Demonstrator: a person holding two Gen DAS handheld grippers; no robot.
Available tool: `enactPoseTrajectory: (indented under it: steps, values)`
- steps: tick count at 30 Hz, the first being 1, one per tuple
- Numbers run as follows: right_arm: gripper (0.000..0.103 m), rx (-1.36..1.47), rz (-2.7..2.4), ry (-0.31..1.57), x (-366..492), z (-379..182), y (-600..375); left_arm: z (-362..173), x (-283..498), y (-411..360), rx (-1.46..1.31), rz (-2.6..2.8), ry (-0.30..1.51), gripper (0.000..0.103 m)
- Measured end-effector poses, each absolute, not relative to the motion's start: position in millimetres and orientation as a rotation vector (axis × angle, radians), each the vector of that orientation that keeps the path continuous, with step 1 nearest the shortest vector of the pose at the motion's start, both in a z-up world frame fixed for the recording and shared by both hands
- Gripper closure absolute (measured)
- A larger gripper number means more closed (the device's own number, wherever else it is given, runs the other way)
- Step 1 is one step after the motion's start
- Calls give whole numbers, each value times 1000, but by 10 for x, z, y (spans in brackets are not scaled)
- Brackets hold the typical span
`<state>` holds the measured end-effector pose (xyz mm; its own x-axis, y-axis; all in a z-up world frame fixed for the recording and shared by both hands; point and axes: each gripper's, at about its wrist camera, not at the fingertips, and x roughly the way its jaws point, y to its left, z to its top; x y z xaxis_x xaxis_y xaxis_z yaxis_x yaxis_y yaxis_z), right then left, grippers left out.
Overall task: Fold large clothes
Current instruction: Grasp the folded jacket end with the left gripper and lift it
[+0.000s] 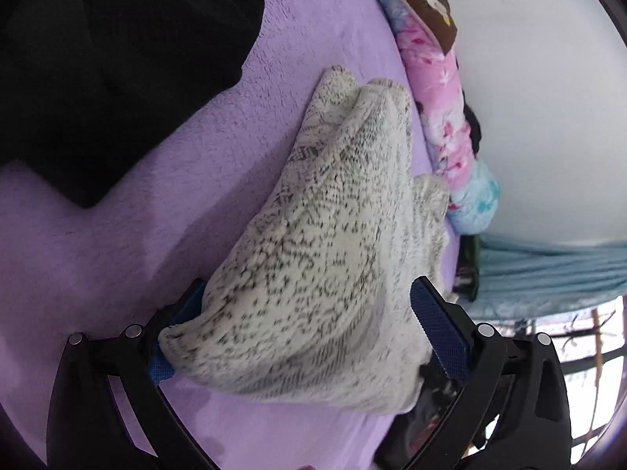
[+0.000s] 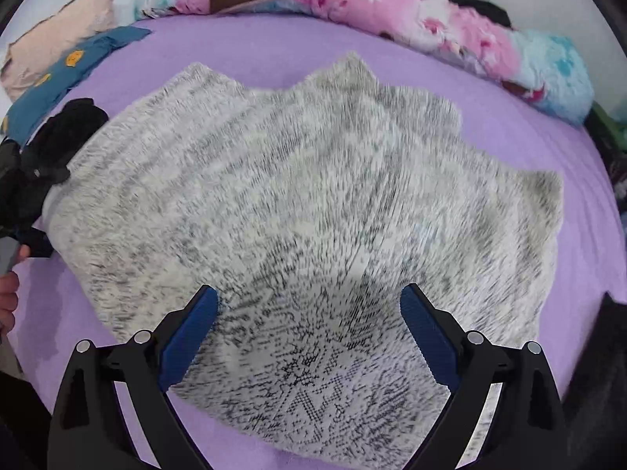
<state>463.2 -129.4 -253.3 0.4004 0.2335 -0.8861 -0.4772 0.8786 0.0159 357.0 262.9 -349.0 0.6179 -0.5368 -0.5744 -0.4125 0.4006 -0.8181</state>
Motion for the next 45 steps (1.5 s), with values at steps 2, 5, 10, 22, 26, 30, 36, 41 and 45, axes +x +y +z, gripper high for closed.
enactPoseTrajectory:
  steps: [2, 5, 10, 22, 26, 30, 36, 41, 45]
  values:
    - [7, -220, 445, 1062, 4629, -2579, -1339, -3489, 3625, 2584, -1206, -103, 948, 6]
    - [7, -174, 457, 1055, 4637, -2639, -1398, -3496, 3714, 2463, -1132, -106, 964, 7]
    - [5, -218, 458, 1058, 4656, -2758, -1362, -3529, 3774, 2383, -1115, -69, 948, 7]
    - [5, -225, 420, 1024, 4628, -2884, -1282, -3478, 3671, 2390, -1138, 8, 911, 39]
    - [5, -209, 423, 1006, 4583, -2895, -1317, -3381, 3627, 2358, -1125, 3, 883, 48]
    - [5, -195, 433, 998, 4573, -2907, -1361, -3308, 3600, 2333, -1123, -3, 862, 55]
    - [5, -174, 450, 982, 4560, -2946, -1425, -2878, 3589, 2103, -949, -22, 806, 60]
    - [5, -160, 463, 955, 4532, -2957, -1456, -2516, 3632, 1781, -795, -32, 763, 60]
    - [6, -145, 478, 952, 4494, -2865, -1489, -2416, 3642, 1682, -771, -24, 746, 61]
